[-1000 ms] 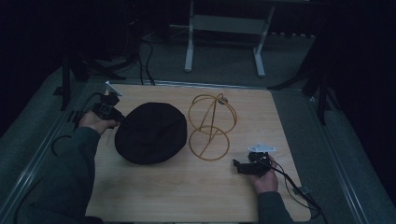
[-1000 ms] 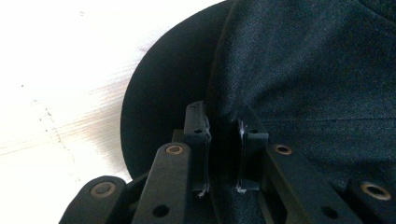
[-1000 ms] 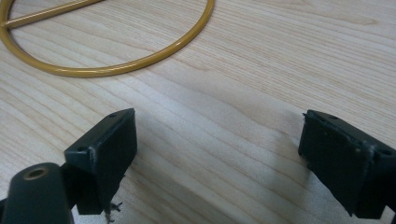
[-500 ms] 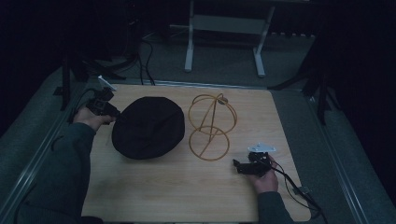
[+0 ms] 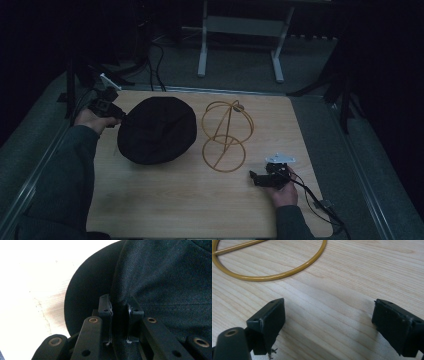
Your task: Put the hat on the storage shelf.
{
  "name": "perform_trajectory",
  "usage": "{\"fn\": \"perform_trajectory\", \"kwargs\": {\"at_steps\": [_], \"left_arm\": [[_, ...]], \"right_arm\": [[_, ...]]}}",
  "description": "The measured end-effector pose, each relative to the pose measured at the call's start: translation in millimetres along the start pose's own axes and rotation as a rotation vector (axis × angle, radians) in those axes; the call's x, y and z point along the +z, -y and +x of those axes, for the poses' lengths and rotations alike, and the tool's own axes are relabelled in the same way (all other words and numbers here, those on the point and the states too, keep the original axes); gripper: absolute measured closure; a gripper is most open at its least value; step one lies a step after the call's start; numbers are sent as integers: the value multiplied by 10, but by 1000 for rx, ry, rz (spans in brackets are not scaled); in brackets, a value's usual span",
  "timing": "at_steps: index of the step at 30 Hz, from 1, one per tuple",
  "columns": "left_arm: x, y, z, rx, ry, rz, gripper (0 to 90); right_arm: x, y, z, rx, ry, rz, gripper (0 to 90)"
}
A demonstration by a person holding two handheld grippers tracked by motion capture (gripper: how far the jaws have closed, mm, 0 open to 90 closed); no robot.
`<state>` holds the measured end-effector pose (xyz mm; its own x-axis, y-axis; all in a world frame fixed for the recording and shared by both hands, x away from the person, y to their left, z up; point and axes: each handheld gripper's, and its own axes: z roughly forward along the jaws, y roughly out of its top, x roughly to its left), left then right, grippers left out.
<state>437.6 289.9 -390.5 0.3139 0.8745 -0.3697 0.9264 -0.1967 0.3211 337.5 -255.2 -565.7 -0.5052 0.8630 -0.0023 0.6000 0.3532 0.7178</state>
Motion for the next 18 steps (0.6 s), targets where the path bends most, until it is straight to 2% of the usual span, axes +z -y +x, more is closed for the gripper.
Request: {"fn": "perform_trajectory", "kwargs": {"at_steps": [18], "left_arm": [[-135,-117,-49,2,9,-4,780]], "right_arm": [[0,0,0,1,0,0,115]]}}
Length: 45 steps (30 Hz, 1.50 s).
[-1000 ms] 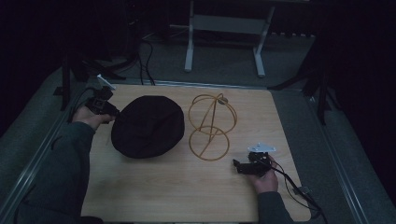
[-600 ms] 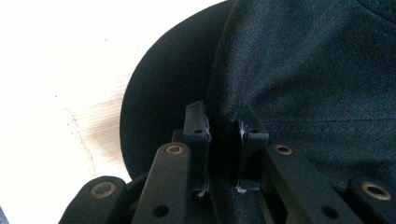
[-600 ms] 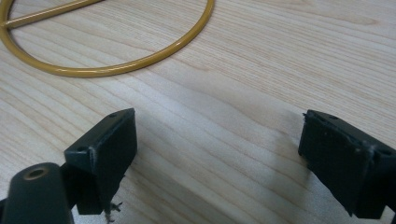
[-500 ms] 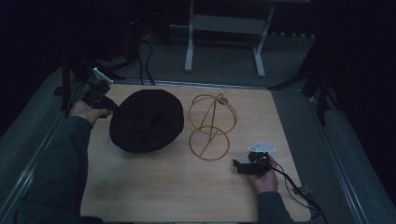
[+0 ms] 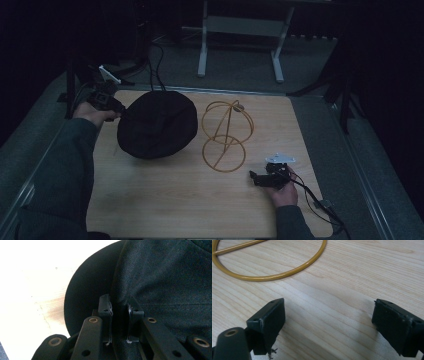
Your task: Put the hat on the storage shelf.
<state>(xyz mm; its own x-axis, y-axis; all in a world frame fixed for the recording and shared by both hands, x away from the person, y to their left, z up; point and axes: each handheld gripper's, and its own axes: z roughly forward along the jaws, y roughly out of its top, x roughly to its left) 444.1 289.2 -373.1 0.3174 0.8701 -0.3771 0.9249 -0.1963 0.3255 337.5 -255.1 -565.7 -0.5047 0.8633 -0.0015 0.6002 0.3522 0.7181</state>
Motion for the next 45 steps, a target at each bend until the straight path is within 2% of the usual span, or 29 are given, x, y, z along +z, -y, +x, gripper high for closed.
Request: {"fn": "perform_trajectory", "kwargs": {"at_steps": [25,33,45], "left_arm": [[-169,-154,-110,5,-4,-6,779],[-216,-191,-122,-19,2,-19,778],[-243,-285,-198,-22,-7,-15,777]], "right_arm": [[2,0,-3,-4,1,-2,115],[2,0,-3,-4,1,-2,115],[1,0,-3,-4,0,-1,115]]}}
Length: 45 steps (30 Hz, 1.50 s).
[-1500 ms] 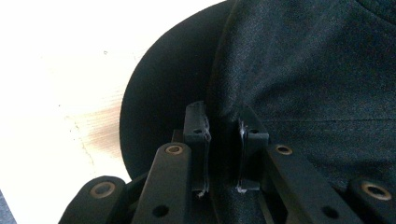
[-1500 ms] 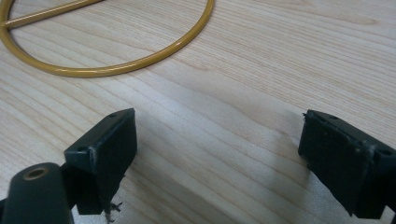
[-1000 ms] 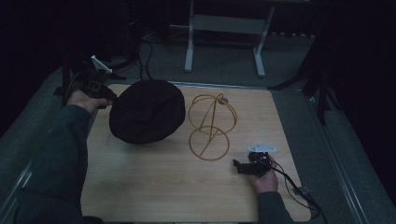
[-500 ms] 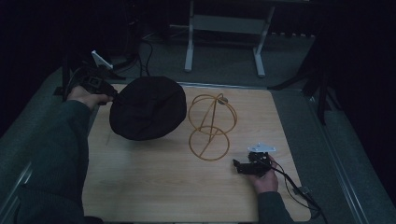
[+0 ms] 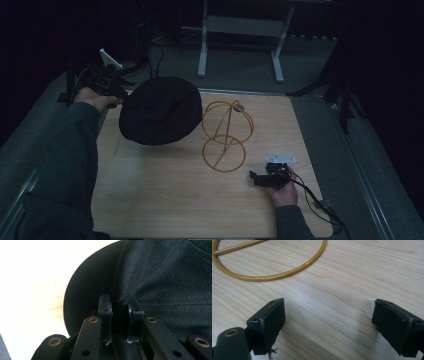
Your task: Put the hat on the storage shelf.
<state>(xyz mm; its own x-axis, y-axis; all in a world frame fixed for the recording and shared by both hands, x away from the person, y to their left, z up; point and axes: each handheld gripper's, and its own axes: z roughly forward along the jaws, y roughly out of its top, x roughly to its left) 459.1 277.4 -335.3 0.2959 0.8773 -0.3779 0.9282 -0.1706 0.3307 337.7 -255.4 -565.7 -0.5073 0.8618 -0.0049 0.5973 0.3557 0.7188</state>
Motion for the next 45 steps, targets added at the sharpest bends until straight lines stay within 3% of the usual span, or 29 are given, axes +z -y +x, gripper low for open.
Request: {"fn": "perform_trajectory", "kwargs": {"at_steps": [31,45], "left_arm": [[-123,-137,-149,-3,10,-42,776],[-141,-209,-282,20,15,-48,776]], "right_arm": [[2,-1,-1,-2,-1,-1,115],[3,-1,-2,-2,-2,-2,115]]}}
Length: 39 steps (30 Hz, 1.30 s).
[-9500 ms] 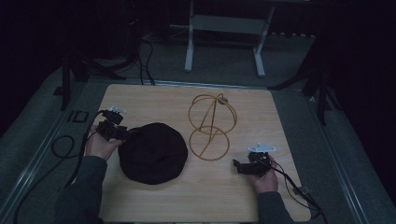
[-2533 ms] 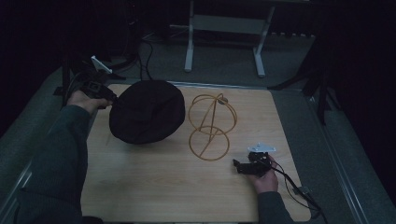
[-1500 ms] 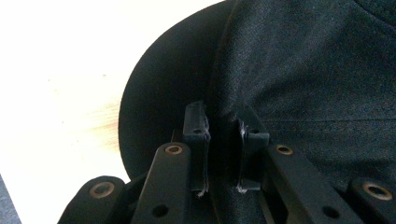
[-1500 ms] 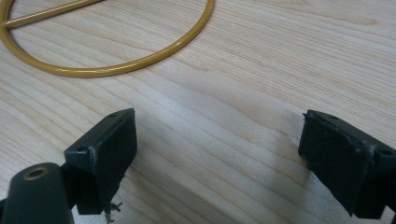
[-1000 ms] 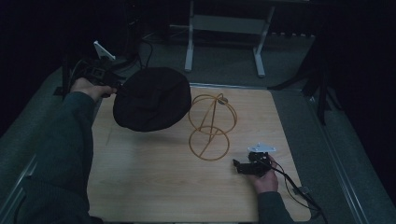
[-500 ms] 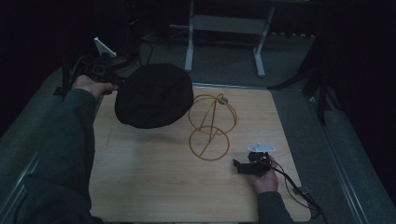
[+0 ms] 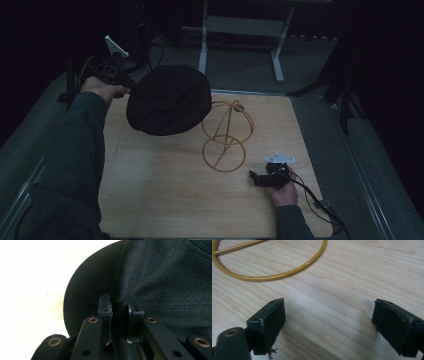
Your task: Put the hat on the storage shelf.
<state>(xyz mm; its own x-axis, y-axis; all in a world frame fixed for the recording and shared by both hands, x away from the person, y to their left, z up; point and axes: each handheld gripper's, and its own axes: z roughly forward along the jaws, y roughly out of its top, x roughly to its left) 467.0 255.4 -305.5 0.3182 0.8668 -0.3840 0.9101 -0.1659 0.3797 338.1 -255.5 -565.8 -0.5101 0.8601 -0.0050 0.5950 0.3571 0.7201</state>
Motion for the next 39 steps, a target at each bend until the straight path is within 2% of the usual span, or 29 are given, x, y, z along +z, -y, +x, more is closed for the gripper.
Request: {"fn": "perform_trajectory", "kwargs": {"at_steps": [12,18,28,39], "left_arm": [[26,-59,-89,13,8,7,776],[65,-80,-129,16,28,3,776],[96,-114,-221,31,38,-14,776],[157,-178,-352,54,55,-4,776]], "right_arm": [[1,0,0,0,0,0,115],[1,0,0,-1,0,0,115],[1,0,0,-1,0,0,115],[0,0,-1,-2,0,1,115]]}}
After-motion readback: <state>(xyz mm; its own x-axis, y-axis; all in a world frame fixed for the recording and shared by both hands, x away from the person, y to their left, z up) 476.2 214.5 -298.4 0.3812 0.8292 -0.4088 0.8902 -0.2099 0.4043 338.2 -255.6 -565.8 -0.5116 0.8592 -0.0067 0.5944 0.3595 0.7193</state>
